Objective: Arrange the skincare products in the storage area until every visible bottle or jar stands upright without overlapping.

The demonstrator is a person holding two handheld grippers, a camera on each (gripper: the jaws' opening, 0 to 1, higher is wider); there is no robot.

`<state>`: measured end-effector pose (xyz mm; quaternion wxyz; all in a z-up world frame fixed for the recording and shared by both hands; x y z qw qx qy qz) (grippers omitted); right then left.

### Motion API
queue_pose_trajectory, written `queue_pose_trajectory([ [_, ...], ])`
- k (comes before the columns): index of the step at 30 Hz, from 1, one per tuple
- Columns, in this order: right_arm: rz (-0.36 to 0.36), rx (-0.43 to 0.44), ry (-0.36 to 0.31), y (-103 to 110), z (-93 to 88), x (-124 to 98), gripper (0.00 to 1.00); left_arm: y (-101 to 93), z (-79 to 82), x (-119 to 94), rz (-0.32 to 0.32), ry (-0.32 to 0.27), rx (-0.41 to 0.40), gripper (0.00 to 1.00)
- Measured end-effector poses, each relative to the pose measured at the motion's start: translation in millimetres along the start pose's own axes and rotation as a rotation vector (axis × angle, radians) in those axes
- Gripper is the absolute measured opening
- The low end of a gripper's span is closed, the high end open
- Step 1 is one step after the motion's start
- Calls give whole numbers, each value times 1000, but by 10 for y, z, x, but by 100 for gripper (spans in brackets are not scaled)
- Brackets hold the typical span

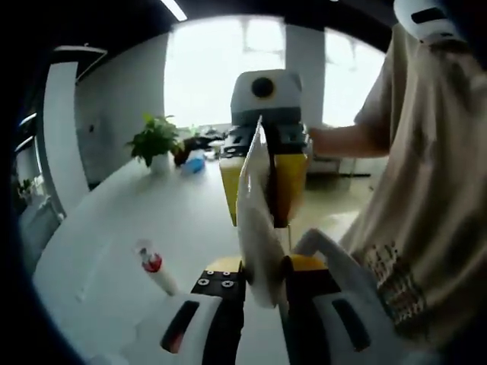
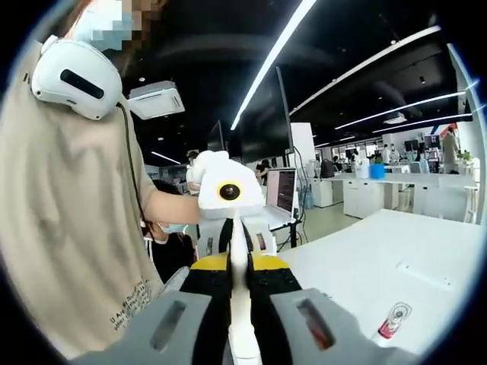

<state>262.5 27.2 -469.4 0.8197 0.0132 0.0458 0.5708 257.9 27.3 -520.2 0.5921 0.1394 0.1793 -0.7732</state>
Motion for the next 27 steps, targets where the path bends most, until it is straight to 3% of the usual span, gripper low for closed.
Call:
queue_pose_trajectory([
  [10, -15, 2, 26, -24, -104, 15, 7, 41, -66, 64, 48, -27, -55, 14],
  [27, -84, 28, 75, -157, -344, 51, 12, 208, -282, 125, 72, 79, -16, 12],
])
Point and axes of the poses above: the point that each gripper's makers call its tool centre point, and the gripper's own axes: x roughly forward along the fingers, y roughly to its left, z roughly out of its top, the point moved 2 cm from there along -x, roughly backward along the fingers, and after that the axes turned 9 degrees about -z, right-handed, at the moved point
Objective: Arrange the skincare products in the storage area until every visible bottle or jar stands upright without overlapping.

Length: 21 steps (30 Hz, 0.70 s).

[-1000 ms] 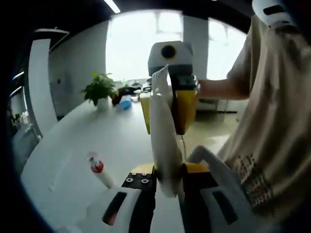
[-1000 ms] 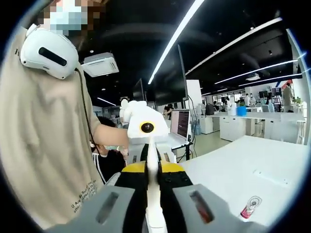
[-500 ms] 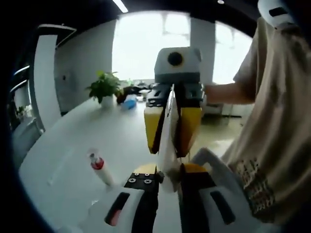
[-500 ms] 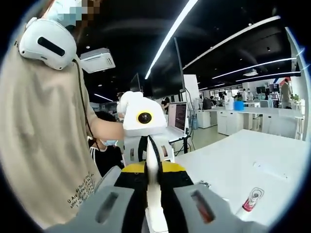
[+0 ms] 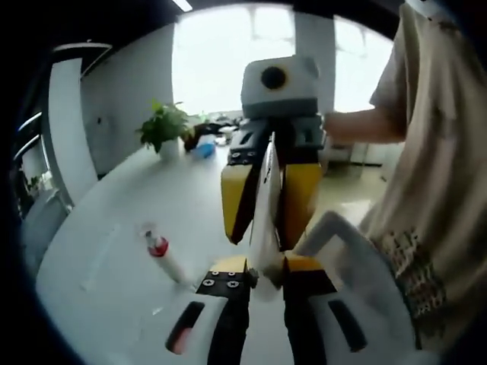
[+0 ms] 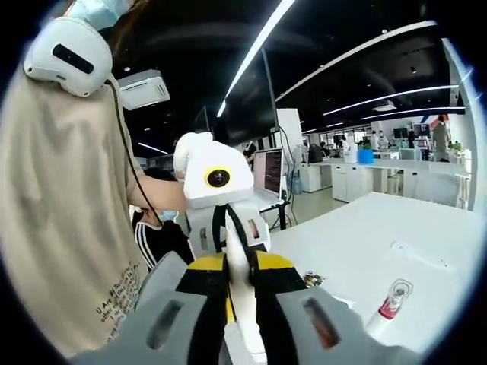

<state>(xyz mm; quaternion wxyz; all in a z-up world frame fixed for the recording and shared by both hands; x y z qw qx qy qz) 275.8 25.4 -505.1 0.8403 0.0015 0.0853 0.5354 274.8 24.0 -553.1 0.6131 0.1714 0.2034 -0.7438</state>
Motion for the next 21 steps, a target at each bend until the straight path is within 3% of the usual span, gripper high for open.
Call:
queue_pose_trajectory([
  [9, -66, 11, 39, -135, -144, 60, 15, 154, -115, 61, -1, 40, 8, 11],
  [15, -128, 63, 10, -246, -186, 54, 18, 250, -160, 88, -6, 37, -4, 11],
  [21, -178, 61, -12, -241, -185, -11, 33, 413, -255, 91, 3, 55, -10, 11],
])
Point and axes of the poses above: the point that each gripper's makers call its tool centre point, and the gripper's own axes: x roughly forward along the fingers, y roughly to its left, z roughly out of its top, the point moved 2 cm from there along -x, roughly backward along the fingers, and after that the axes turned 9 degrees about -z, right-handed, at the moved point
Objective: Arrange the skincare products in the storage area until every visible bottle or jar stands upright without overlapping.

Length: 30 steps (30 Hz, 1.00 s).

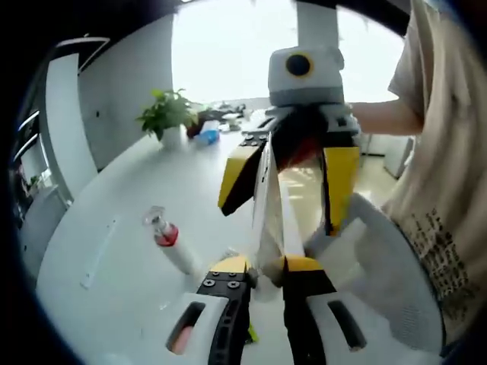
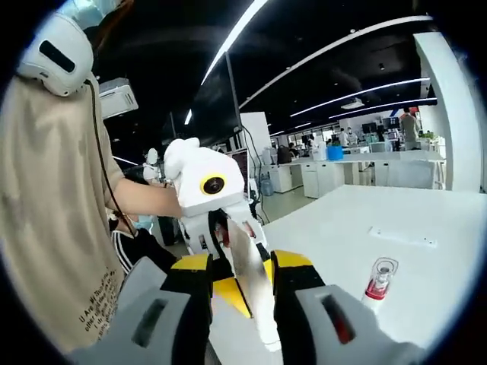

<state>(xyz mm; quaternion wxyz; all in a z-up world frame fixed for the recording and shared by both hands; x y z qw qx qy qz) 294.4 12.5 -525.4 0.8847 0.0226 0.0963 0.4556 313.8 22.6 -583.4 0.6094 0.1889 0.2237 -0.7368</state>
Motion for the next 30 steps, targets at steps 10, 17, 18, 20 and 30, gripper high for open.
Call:
queue_pose_trajectory([
  [10, -117, 55, 20, -111, -203, -64, 56, 340, -109, 25, 25, 13, -11, 11],
  [17, -221, 80, 60, -228, -403, -140, 69, 591, -203, 46, 48, 39, -9, 11],
  [18, -239, 92, 54, -250, -429, -159, 71, 638, -211, 46, 53, 40, -10, 11],
  [20, -259, 111, 49, -267, -465, -180, 73, 703, -222, 44, 63, 41, -11, 11],
  [30, -326, 152, 122, -261, -837, -236, 82, 1103, -256, 74, 113, 50, -3, 11],
])
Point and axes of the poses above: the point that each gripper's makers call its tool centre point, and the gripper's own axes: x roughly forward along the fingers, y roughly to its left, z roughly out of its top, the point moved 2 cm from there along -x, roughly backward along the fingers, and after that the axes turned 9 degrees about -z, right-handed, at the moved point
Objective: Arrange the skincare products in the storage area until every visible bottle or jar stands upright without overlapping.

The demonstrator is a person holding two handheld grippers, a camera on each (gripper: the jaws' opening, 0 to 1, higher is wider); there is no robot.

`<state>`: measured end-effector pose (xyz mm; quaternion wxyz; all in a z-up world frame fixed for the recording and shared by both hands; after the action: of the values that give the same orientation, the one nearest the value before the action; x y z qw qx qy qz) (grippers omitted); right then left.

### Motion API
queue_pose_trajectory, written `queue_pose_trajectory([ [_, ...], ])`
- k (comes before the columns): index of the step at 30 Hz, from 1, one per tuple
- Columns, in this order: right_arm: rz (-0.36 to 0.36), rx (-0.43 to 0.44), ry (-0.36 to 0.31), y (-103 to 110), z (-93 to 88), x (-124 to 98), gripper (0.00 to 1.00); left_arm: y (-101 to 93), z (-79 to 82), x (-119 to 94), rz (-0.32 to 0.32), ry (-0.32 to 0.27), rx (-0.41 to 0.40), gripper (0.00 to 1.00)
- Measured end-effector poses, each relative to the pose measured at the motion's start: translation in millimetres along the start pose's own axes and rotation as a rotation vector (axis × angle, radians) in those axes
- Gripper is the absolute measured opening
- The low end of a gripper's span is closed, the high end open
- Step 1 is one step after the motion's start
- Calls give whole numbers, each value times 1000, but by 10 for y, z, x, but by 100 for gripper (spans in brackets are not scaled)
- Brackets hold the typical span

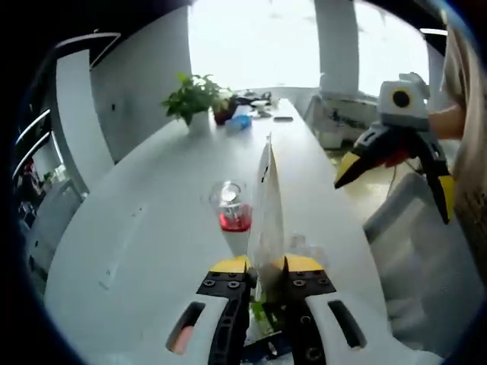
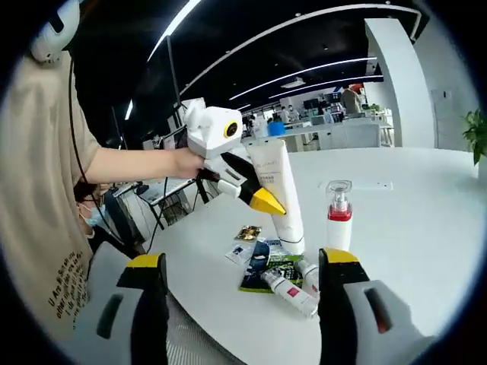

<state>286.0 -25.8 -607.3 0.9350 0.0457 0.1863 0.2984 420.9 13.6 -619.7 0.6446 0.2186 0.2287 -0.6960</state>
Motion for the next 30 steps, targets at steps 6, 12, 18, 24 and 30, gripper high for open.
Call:
queue_pose_trajectory([
  [6, -36, 42, 21, -52, -168, 13, 85, 189, -70, 107, 13, -3, -1, 12],
  [12, -58, 82, 22, -76, -248, 14, 86, 293, -135, 236, 16, -1, -8, 12],
  [18, -64, 92, 42, -61, -320, 34, 85, 341, -200, 337, 14, 0, -12, 12],
  [24, -74, 107, 32, -93, -307, 45, 85, 357, -236, 408, 13, -4, -23, 12],
  [30, -75, 108, 38, -97, -324, 48, 86, 339, -280, 447, 11, 9, -23, 12],
])
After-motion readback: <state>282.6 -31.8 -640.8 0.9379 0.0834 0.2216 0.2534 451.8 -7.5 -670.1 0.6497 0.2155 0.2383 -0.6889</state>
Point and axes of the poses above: the point that each gripper's makers call its tool centre point, and the gripper's own axes: x roughly forward along the fingers, y roughly to its left, z roughly out of its top, the point moved 2 cm from there along -x, roughly backward along the fingers, and after that the axes turned 9 degrees about -z, right-handed, at the moved point
